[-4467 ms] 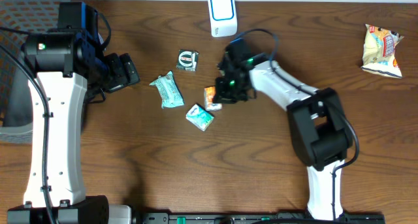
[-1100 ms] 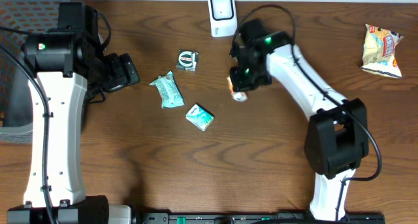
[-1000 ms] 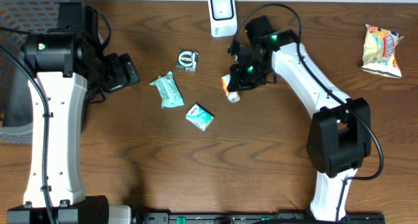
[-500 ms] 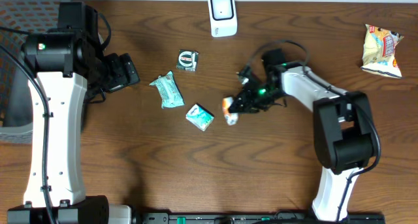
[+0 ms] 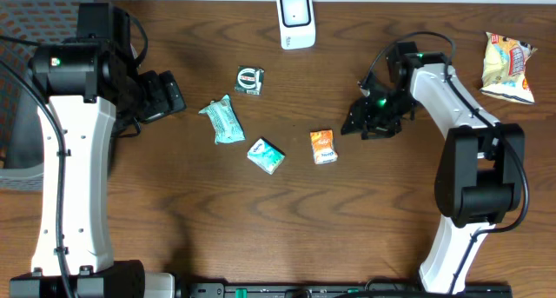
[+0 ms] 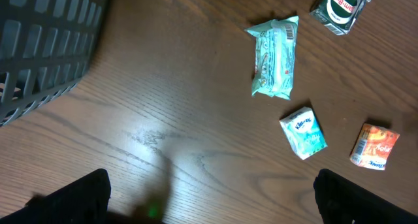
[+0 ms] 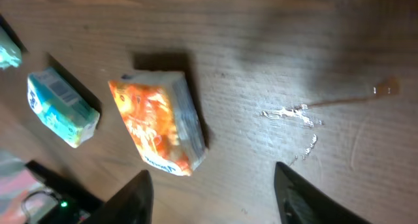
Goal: Scan the item barcode
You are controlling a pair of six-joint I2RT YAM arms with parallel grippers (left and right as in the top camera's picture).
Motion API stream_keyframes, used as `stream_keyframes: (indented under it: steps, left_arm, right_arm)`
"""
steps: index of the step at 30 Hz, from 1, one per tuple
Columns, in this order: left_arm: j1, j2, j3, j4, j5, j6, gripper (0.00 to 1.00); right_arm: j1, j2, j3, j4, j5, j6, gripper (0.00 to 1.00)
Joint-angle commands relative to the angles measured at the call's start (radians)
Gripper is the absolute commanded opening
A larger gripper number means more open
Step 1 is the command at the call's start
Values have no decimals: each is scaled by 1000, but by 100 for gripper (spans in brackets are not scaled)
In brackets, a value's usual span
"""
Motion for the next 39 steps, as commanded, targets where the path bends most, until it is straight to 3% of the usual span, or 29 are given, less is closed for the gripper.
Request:
stream_keyframes:
  steps: [1,3,7,15,17,22,26,29,39]
  left_arm:
    - [2,2,-5,-3,-2,-13,98]
    - [2,2,-5,-3,-2,-13,98]
    - [2,2,-5,-3,-2,-13,98]
    - [2,2,-5,-3,-2,-13,98]
    - [2,2,-5,-3,-2,-13,98]
    - [2,2,-5,-3,-2,-13,98]
    - [2,2,-5,-3,-2,-13,98]
    - [2,2,-5,-3,-2,-13,98]
    - [2,2,-5,-3,-2,-13,98]
  right_arm:
    - [49,0,-2,14,12,-23,64]
    - [73,0,-23,48,3,-3,72]
    - [121,0,-81,142,-3,63,73]
    - [162,0,-213,309,-3,165,59]
    - [169,0,-241,333,-2,166,54]
    - [174,0,-279,356,5,166,19]
    - [164,-1,-260,347,-39,164,1]
    - [146,-5,-232,341,-171,129,1]
    - [47,-18,-114,346,-890,-121,1]
